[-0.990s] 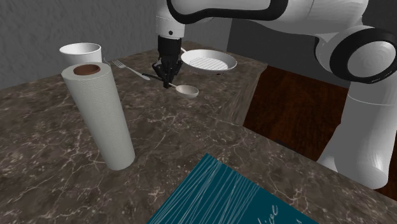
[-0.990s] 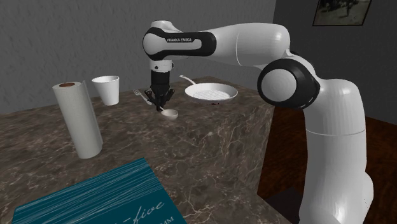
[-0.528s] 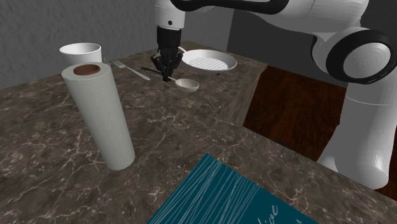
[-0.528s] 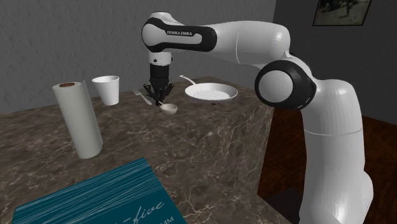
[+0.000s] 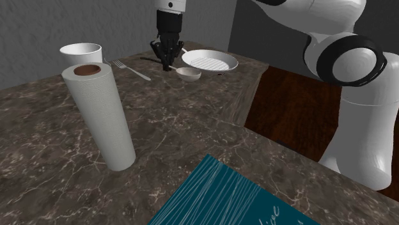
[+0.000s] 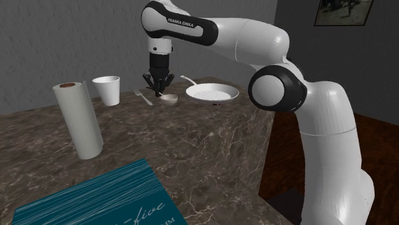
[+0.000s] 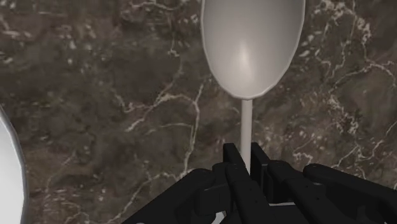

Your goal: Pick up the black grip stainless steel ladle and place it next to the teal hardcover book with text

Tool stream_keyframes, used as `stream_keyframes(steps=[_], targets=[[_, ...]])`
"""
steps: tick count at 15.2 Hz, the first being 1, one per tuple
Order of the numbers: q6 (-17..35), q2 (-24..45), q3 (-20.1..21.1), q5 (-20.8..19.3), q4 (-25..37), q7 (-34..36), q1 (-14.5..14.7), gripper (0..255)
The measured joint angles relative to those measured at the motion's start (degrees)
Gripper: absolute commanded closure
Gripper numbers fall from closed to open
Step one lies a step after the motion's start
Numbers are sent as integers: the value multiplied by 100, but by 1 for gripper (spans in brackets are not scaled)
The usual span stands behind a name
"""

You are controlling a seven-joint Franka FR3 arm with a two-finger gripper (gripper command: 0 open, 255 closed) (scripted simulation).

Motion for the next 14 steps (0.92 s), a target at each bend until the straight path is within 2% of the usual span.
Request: stream_keyframes(steps=[3,7,8,9,14], targets=[[-364,225,0,-56,588,42,80,255],[-1086,806,-20,-192,1902,100,285,255],[-973,572,5,-143,1515,133,232,255],[-655,130,48,-55,767,179,152,255],[-83,-1033,188,195,-889,459,161,255]])
